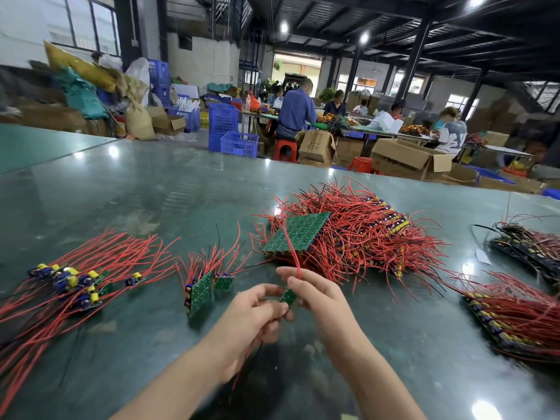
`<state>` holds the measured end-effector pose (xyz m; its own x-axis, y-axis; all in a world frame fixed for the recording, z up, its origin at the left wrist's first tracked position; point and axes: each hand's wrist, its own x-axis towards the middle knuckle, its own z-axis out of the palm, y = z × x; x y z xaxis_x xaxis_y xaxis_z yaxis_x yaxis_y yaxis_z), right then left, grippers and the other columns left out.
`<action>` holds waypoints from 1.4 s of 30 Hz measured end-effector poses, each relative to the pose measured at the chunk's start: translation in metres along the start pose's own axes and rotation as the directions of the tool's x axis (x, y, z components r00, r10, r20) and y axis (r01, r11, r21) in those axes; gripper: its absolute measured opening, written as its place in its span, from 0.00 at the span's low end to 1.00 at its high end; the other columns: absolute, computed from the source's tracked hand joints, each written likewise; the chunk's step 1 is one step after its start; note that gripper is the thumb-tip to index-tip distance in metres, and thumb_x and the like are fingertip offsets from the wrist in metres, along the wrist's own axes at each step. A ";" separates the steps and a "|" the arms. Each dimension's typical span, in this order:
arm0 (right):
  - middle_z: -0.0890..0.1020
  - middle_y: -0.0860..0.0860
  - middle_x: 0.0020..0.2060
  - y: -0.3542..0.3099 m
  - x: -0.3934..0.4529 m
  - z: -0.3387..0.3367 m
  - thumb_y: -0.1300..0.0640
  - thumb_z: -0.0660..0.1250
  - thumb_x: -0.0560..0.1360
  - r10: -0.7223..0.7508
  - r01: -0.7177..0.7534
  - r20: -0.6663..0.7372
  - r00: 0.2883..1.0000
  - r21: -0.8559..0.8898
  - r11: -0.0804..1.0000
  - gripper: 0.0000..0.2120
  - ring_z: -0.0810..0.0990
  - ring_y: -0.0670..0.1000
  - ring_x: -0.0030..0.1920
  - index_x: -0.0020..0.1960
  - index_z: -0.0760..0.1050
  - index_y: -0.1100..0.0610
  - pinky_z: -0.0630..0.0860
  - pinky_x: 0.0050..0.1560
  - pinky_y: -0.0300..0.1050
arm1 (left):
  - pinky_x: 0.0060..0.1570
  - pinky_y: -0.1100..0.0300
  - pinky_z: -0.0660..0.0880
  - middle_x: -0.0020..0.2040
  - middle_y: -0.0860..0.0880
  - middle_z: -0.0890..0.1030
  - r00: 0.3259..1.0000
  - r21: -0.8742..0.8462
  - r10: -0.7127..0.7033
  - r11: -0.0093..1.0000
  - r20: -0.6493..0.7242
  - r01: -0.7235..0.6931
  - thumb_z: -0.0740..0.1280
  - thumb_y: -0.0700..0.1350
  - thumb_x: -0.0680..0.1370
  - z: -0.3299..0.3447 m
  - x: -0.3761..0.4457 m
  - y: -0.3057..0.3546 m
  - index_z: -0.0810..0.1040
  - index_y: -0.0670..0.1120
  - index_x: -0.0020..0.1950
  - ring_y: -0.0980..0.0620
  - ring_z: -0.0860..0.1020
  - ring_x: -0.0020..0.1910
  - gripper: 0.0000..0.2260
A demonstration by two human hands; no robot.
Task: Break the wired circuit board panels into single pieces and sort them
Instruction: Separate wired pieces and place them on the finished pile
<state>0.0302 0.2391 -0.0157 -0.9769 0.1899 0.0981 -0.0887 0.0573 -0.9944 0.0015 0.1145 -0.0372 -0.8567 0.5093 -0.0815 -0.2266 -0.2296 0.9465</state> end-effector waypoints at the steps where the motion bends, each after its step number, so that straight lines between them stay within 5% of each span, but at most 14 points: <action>1: 0.83 0.43 0.39 -0.001 0.001 -0.002 0.63 0.63 0.77 -0.014 0.014 -0.012 1.000 0.003 1.000 0.11 0.76 0.38 0.40 0.48 0.82 0.52 0.70 0.41 0.28 | 0.22 0.67 0.59 0.29 0.46 0.76 1.000 -0.013 -0.022 1.000 0.000 0.022 0.59 0.30 0.77 0.000 0.000 0.001 0.73 0.40 0.54 0.57 0.62 0.22 0.09; 9: 0.82 0.44 0.33 0.000 0.001 -0.010 0.66 0.67 0.74 -0.124 0.124 -0.018 0.992 0.028 0.992 0.09 0.76 0.39 0.35 0.44 0.83 0.53 0.72 0.39 0.29 | 0.22 0.72 0.52 0.26 0.52 0.65 0.994 0.011 -0.037 0.999 0.106 0.036 0.66 0.54 0.70 -0.001 -0.003 0.004 0.72 0.50 0.47 0.58 0.54 0.21 0.11; 15: 0.84 0.45 0.35 0.010 -0.003 0.011 0.69 0.69 0.71 -0.143 0.201 -0.307 0.941 0.168 0.965 0.11 0.79 0.38 0.37 0.37 0.83 0.55 0.73 0.39 0.28 | 0.24 0.71 0.56 0.28 0.49 0.72 0.998 -0.029 -0.027 0.999 0.049 0.029 0.64 0.52 0.76 0.003 -0.001 -0.001 0.70 0.53 0.40 0.56 0.59 0.20 0.07; 25: 0.85 0.45 0.35 0.007 0.002 0.002 0.68 0.70 0.70 -0.079 0.166 -0.352 0.933 0.224 0.960 0.09 0.76 0.36 0.32 0.36 0.83 0.55 0.71 0.35 0.27 | 0.21 0.73 0.53 0.29 0.50 0.71 0.990 -0.045 -0.052 0.997 0.130 0.058 0.68 0.52 0.70 0.001 -0.003 -0.001 0.67 0.51 0.40 0.58 0.58 0.19 0.10; 32: 0.84 0.45 0.36 0.001 0.008 -0.018 0.65 0.70 0.72 0.070 0.133 -0.465 0.882 0.389 0.911 0.09 0.79 0.39 0.36 0.37 0.84 0.55 0.69 0.30 0.29 | 0.19 0.74 0.52 0.26 0.52 0.66 0.972 0.096 -0.130 0.989 0.198 0.112 0.63 0.49 0.78 0.005 -0.005 0.000 0.66 0.49 0.41 0.59 0.54 0.19 0.09; 42: 0.76 0.45 0.29 0.000 0.010 -0.028 0.60 0.68 0.75 0.141 0.126 -0.499 0.855 0.464 0.877 0.06 0.67 0.41 0.27 0.43 0.83 0.57 0.67 0.28 0.32 | 0.18 0.73 0.50 0.27 0.52 0.67 0.954 0.145 -0.177 0.979 0.243 0.145 0.62 0.47 0.79 0.005 -0.006 0.000 0.65 0.48 0.42 0.59 0.54 0.20 0.09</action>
<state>0.0258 0.2685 -0.0133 -0.7506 0.6597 -0.0372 -0.2914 -0.3810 -0.8774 0.0085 0.1155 -0.0349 -0.6641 0.7283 -0.1692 -0.2787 -0.0312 0.9599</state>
